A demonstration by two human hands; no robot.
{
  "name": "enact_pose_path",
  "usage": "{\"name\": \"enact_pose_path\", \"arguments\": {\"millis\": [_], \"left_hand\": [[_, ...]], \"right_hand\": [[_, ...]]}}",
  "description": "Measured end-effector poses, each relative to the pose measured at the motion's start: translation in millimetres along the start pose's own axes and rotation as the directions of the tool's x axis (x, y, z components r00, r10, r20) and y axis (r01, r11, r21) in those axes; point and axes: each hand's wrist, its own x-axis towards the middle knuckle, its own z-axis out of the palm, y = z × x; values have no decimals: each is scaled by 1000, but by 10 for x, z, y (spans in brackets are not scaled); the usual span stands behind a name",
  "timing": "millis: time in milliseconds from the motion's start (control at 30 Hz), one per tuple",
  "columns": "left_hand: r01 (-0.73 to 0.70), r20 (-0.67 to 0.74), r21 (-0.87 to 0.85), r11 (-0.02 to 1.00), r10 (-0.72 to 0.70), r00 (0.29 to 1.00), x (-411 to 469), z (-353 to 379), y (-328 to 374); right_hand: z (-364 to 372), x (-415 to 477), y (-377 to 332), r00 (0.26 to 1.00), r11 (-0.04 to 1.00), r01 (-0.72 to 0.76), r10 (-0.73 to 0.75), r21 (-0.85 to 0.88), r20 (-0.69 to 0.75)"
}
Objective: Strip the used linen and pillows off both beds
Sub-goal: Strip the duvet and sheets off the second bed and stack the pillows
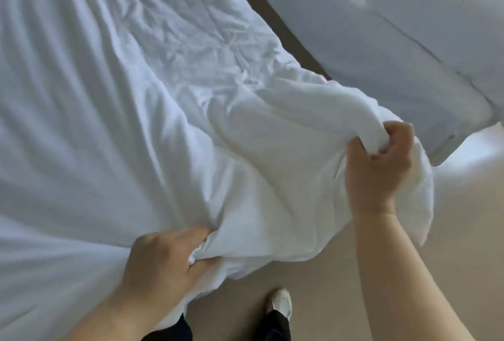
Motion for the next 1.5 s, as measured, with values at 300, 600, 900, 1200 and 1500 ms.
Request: {"name": "enact_pose_path", "arguments": {"millis": [300,600,900,1200,1500], "left_hand": [[99,377,133,986,-143,915,-711,1230,161],[305,-62,31,952,-303,951,-955,1183,103],[820,-19,172,546,-830,557,-983,714,-707],[551,-11,142,822,-555,832,-1546,192,-1095],[980,-286,60,192,-937,201,-3257,-1842,-2107]], "right_hand": [[-681,141,1946,695,690,-262,620,-674,365],[60,-227,1422,726,782,295,189,-549,661],[1369,-1232,1219,286,543,839,-408,-21,867],[1512,-1530,773,443,654,734,-256,-183,859],[2211,-3782,-1001,172,619,761,-482,196,859]]}}
